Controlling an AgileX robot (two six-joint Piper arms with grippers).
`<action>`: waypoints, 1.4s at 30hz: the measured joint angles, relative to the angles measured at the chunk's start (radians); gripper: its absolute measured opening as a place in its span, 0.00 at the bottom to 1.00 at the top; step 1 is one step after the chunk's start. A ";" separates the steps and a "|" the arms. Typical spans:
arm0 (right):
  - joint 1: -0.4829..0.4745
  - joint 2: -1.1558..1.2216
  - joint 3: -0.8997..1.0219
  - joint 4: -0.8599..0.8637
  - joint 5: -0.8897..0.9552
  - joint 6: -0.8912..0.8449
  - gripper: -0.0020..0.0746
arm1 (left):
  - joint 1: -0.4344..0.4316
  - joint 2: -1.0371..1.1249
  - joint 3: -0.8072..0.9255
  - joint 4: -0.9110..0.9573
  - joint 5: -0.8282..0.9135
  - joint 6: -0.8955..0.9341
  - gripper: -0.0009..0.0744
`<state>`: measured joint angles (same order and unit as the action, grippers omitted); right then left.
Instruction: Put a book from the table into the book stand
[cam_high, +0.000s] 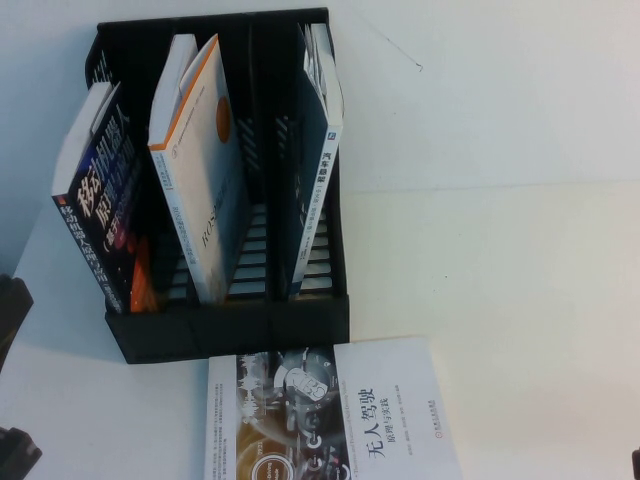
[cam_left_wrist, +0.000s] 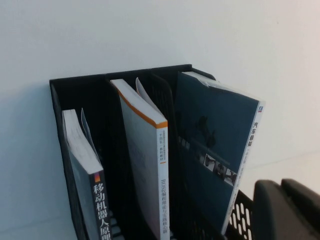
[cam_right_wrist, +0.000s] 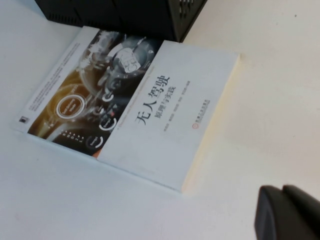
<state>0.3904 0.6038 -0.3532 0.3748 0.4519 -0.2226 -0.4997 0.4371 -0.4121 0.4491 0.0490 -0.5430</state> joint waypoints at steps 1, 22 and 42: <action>0.000 0.000 0.000 0.000 0.007 -0.002 0.03 | 0.000 0.000 0.000 0.000 0.002 0.000 0.01; 0.000 0.000 0.002 0.000 0.040 -0.002 0.03 | 0.004 -0.017 0.041 -0.002 0.010 0.011 0.01; 0.000 0.000 0.002 0.000 0.054 -0.004 0.03 | 0.432 -0.448 0.414 -0.439 0.071 0.328 0.01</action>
<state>0.3904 0.6038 -0.3511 0.3748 0.5057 -0.2263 -0.0672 -0.0108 0.0017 0.0101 0.1200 -0.2153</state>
